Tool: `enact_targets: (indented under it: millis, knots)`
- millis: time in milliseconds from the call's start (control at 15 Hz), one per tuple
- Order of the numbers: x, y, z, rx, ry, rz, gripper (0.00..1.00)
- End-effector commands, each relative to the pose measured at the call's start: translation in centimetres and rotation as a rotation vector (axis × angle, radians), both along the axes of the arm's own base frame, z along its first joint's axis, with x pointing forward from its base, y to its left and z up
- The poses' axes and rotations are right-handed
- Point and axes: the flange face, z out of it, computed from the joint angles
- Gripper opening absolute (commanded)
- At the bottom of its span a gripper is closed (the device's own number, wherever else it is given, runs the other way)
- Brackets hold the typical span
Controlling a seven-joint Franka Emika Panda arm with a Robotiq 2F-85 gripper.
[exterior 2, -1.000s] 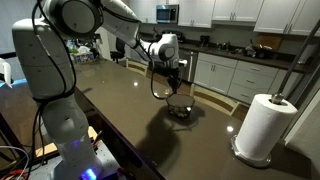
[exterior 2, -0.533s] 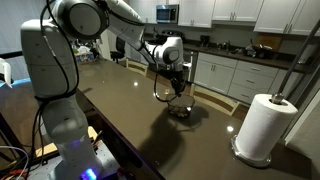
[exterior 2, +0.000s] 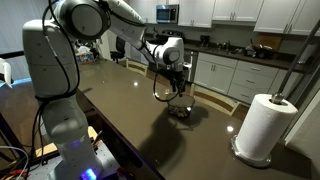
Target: Pick one candy on the table and put it in the basket
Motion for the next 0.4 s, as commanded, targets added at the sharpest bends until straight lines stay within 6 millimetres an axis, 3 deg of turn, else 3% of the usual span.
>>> enact_targets:
  millis: [0, 67, 333]
  knots:
    - [0.02, 0.04, 0.04, 0.005, 0.001, -0.002, 0.89]
    - [0.02, 0.06, 0.04, 0.006, 0.0, -0.002, 0.94]
    - [0.03, 0.06, 0.04, 0.007, 0.0, -0.003, 0.95]
